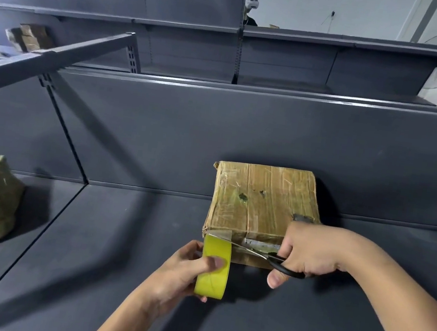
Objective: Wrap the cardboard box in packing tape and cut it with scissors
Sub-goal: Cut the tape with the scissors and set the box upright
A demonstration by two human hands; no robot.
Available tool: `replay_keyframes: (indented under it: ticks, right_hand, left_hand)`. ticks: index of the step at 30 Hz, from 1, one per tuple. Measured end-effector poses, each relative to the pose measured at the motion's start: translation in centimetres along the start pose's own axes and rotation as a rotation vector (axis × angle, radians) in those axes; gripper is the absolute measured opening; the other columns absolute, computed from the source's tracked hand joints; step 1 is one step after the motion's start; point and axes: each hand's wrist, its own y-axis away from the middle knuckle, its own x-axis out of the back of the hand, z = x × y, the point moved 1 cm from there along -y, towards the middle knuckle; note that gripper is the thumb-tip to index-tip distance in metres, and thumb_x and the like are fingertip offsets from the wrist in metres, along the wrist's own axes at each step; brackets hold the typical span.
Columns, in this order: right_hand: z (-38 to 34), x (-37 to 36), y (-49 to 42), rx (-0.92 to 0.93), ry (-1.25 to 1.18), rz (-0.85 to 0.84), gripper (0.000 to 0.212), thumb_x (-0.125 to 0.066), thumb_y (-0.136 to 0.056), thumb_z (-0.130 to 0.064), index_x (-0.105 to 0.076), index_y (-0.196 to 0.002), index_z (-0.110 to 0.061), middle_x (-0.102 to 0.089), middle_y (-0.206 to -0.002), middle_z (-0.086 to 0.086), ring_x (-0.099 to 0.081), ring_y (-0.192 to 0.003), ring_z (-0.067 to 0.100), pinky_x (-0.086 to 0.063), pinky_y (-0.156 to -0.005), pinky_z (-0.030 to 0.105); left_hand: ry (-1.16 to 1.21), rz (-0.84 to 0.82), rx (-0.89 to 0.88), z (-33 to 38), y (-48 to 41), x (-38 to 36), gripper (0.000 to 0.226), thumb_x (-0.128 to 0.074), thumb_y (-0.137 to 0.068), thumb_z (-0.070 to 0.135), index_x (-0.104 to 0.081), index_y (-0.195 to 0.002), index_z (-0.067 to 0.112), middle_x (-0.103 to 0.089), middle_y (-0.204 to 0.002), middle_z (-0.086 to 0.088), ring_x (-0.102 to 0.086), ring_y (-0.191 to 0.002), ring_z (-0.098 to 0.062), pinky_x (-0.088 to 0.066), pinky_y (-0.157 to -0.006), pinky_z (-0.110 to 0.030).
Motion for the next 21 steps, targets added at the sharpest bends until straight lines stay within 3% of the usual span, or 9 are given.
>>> replay_keyframes:
  ticks: [3,10,14,18,21]
  right_hand:
    - [-1.3,1.1,0.3,-0.034,0.124,-0.012,0.051,-0.085,-0.067,-0.059,-0.061,-0.071,-0.015,-0.039,-0.042,-0.009,-0.040,-0.053,0.016,-0.033,-0.051,0.025]
    - [-1.9,1.3,-0.2,-0.036,0.225,0.001,0.049,-0.083,-0.071,-0.060,-0.058,-0.076,-0.018,-0.035,-0.038,-0.010,-0.034,-0.041,0.012,-0.028,-0.041,0.021]
    - [-1.1,1.0,-0.4,-0.014,0.206,0.065,0.066,-0.086,-0.068,-0.057,-0.063,-0.086,0.002,-0.037,-0.053,-0.002,-0.036,-0.046,0.016,-0.028,-0.044,0.024]
    - [-0.4,0.8,-0.5,0.048,0.158,0.117,0.060,-0.088,-0.064,-0.058,-0.063,-0.071,-0.004,-0.043,-0.059,0.003,-0.039,-0.051,0.019,-0.031,-0.046,0.025]
    - [0.3,0.0,-0.7,0.084,0.119,0.157,0.062,-0.086,-0.061,-0.065,-0.069,-0.074,-0.007,-0.043,-0.056,0.002,-0.039,-0.051,0.017,-0.032,-0.049,0.028]
  left_hand:
    - [-0.007,-0.014,0.009,0.1,-0.1,0.2,0.087,-0.087,-0.052,0.037,-0.058,-0.124,-0.001,-0.069,-0.089,-0.006,-0.064,-0.067,-0.019,-0.049,-0.051,-0.033]
    - [-0.007,-0.017,0.020,0.1,-0.1,0.4,0.088,-0.086,-0.053,0.037,-0.056,-0.126,-0.002,-0.070,-0.086,-0.006,-0.064,-0.066,-0.019,-0.048,-0.052,-0.032]
    - [-0.006,-0.006,0.015,0.0,0.0,0.1,0.084,-0.087,-0.052,0.036,-0.059,-0.123,0.002,-0.069,-0.091,-0.008,-0.064,-0.067,-0.021,-0.049,-0.051,-0.033]
    - [0.024,0.022,-0.002,-0.3,0.3,0.0,0.081,-0.088,-0.053,0.035,-0.060,-0.122,0.003,-0.069,-0.092,-0.008,-0.065,-0.069,-0.022,-0.051,-0.053,-0.034]
    - [-0.007,0.013,-0.002,-0.2,0.6,0.0,0.079,-0.087,-0.053,0.035,-0.061,-0.121,0.006,-0.069,-0.094,-0.007,-0.066,-0.071,-0.023,-0.052,-0.055,-0.035]
